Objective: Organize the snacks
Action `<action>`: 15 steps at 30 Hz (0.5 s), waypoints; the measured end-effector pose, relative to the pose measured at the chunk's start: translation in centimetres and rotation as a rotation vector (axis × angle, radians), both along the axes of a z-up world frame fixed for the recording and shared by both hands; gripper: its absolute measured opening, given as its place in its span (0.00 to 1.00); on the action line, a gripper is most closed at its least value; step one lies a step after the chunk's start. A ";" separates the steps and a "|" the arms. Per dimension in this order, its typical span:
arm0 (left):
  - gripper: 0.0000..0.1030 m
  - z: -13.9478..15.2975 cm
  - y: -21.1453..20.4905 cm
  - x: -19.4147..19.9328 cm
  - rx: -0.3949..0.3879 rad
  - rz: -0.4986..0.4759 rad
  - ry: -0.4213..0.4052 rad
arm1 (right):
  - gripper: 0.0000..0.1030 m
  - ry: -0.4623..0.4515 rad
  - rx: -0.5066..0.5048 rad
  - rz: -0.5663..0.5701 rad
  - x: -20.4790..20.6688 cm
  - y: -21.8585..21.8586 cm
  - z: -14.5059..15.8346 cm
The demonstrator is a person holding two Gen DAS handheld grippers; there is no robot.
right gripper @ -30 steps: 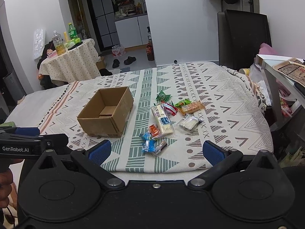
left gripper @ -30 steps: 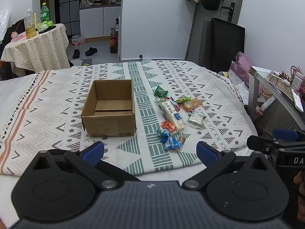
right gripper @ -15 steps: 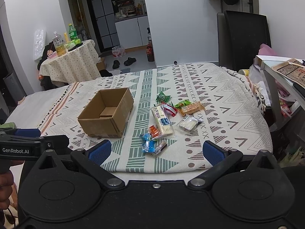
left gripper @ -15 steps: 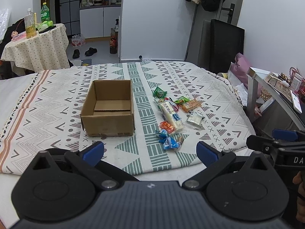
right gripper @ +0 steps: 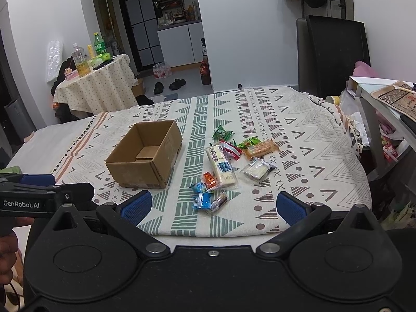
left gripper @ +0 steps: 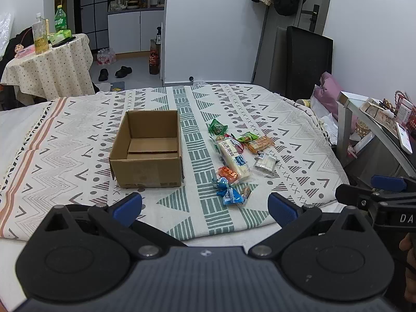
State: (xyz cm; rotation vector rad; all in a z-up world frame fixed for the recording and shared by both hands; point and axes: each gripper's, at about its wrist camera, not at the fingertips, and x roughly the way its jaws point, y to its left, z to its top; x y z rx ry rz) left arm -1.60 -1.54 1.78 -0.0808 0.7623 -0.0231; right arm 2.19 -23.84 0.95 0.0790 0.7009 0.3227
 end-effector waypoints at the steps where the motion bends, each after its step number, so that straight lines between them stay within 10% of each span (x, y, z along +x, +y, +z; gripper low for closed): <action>1: 1.00 -0.1 0.0 0.0 -0.001 0.000 -0.001 | 1.00 0.000 0.000 0.001 0.1 0.0 0.0; 15: 1.00 -1.0 0.0 1.3 -0.011 -0.006 0.003 | 1.00 0.007 -0.033 0.007 1.3 -0.1 -0.9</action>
